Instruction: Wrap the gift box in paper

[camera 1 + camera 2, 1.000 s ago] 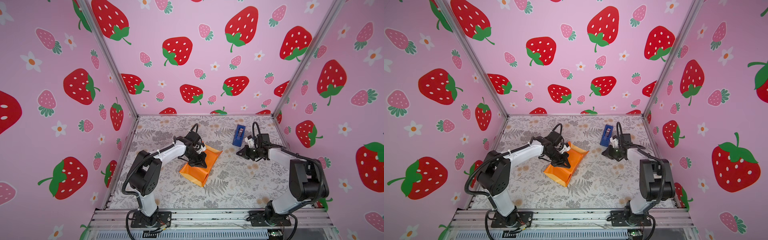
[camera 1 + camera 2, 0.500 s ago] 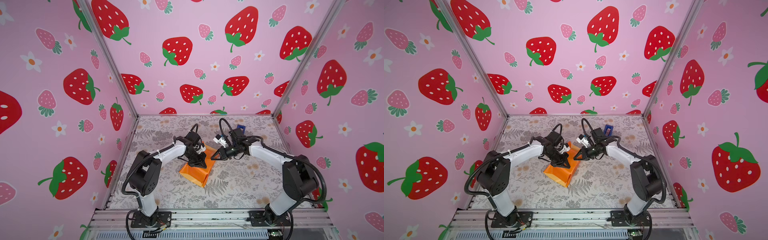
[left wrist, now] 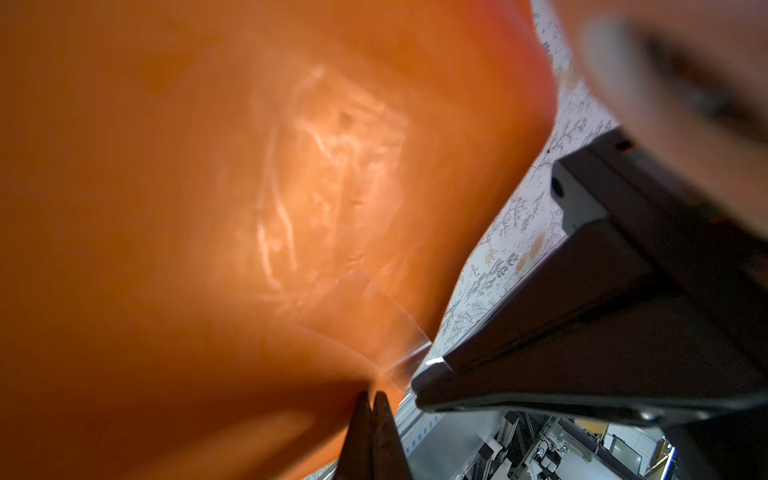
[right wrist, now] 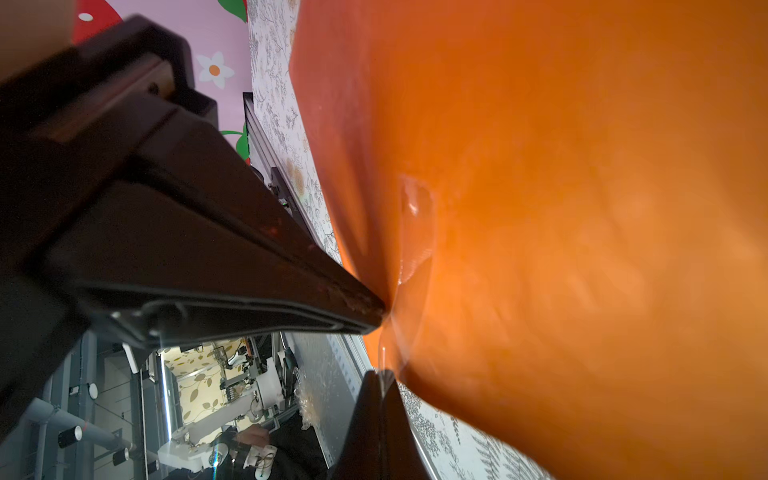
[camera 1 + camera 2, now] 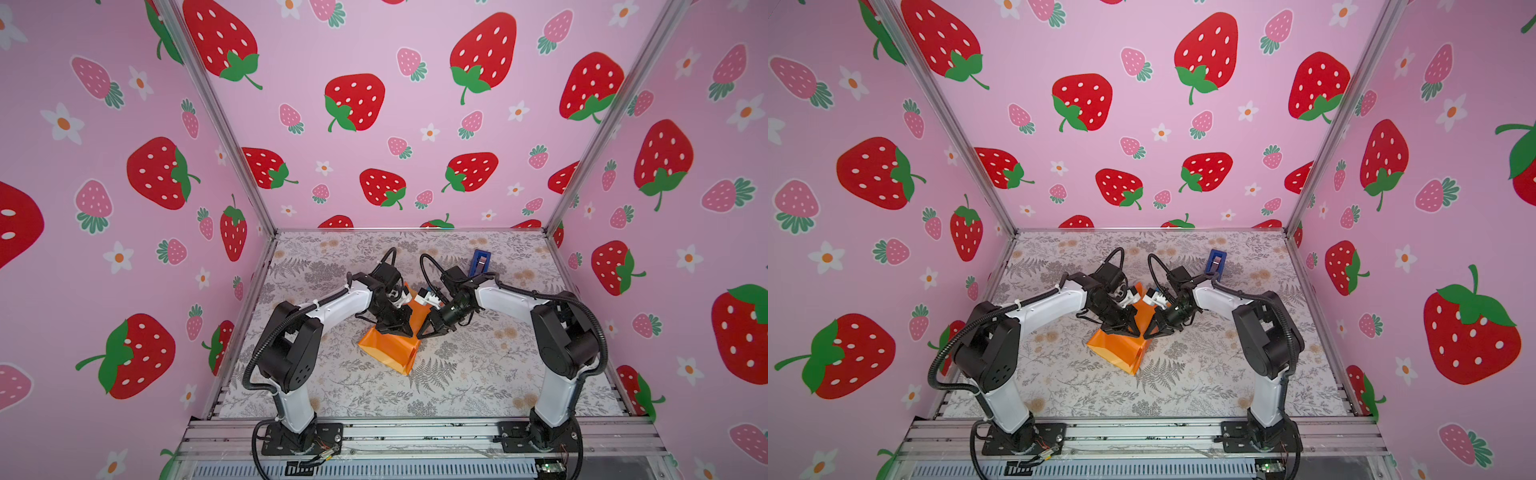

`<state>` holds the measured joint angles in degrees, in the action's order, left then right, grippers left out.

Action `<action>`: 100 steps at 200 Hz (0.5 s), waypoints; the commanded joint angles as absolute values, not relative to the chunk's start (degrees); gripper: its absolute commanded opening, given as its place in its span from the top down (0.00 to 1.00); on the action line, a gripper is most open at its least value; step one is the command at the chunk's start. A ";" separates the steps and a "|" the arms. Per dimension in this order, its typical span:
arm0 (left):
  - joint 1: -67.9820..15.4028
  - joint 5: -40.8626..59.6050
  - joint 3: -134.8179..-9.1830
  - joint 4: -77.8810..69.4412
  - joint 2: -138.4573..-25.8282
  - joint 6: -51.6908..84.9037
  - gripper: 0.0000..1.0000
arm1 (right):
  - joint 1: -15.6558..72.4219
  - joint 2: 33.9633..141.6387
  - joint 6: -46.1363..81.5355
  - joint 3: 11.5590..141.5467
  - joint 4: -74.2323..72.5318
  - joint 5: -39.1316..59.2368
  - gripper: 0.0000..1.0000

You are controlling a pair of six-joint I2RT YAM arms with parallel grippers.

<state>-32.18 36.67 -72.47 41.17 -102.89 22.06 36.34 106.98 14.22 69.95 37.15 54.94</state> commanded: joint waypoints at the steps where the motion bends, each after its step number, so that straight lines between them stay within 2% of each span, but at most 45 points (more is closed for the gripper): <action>1: -32.05 34.13 -72.05 46.04 -102.92 20.90 1.00 | 35.38 107.87 10.88 71.56 41.18 53.65 1.00; 100: -32.04 35.13 -75.04 46.33 -103.31 20.99 1.00 | 34.96 110.08 10.28 72.94 42.54 53.72 1.00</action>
